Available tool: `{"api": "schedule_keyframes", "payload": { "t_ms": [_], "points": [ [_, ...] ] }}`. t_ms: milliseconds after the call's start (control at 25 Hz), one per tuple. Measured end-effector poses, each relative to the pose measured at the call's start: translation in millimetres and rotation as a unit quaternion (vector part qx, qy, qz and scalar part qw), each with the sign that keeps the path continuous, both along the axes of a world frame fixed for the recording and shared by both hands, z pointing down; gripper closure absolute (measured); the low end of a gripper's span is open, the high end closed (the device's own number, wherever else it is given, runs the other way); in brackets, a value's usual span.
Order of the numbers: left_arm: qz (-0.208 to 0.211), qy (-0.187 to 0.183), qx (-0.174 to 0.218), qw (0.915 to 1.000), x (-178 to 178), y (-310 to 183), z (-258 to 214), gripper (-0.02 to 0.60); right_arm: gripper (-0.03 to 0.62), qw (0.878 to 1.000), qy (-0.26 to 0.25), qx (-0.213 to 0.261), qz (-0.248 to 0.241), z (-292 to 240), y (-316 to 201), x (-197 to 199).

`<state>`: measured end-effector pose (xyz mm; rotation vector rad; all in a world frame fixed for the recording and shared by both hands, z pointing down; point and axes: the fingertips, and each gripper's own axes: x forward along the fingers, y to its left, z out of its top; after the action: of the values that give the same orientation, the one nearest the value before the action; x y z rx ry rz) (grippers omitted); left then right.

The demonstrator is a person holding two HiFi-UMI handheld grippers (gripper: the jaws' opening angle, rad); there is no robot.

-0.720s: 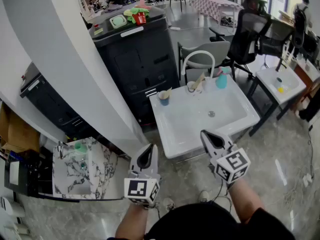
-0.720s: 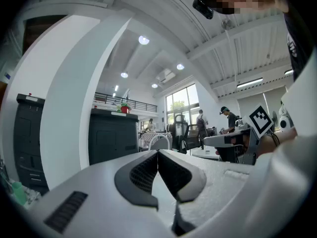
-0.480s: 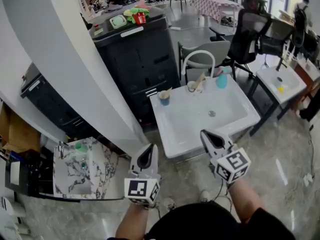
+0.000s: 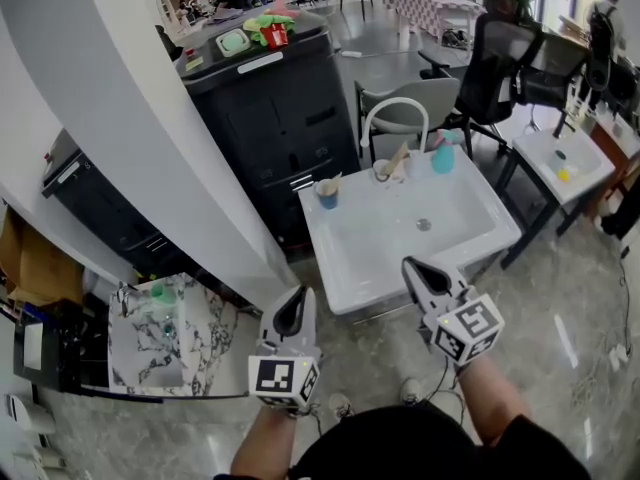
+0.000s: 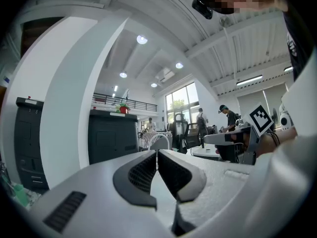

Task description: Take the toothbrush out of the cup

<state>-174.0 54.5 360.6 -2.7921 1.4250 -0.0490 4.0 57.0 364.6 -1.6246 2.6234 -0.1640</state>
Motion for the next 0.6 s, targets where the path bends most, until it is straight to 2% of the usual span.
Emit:
{"api": "schedule_keyframes", "payload": {
  "t_ms": [200, 440, 600],
  "points": [
    [-0.002, -0.006, 0.002, 1.0000, 10.9, 1.6, -2.8, 0.577, 0.582, 1.000, -0.004, 0.002, -0.003, 0.2, 1.6, 11.9],
    [-0.004, -0.012, 0.001, 0.9999, 28.6, 4.6, -0.2, 0.571, 0.534, 1.000, -0.008, 0.007, -0.005, 2.4, 2.1, 30.9],
    [-0.003, -0.014, 0.000, 0.9999, 43.6, 2.8, 1.5, 0.489, 0.513, 1.000, -0.006, 0.006, -0.007, 4.4, -0.9, 45.1]
  ]
}}
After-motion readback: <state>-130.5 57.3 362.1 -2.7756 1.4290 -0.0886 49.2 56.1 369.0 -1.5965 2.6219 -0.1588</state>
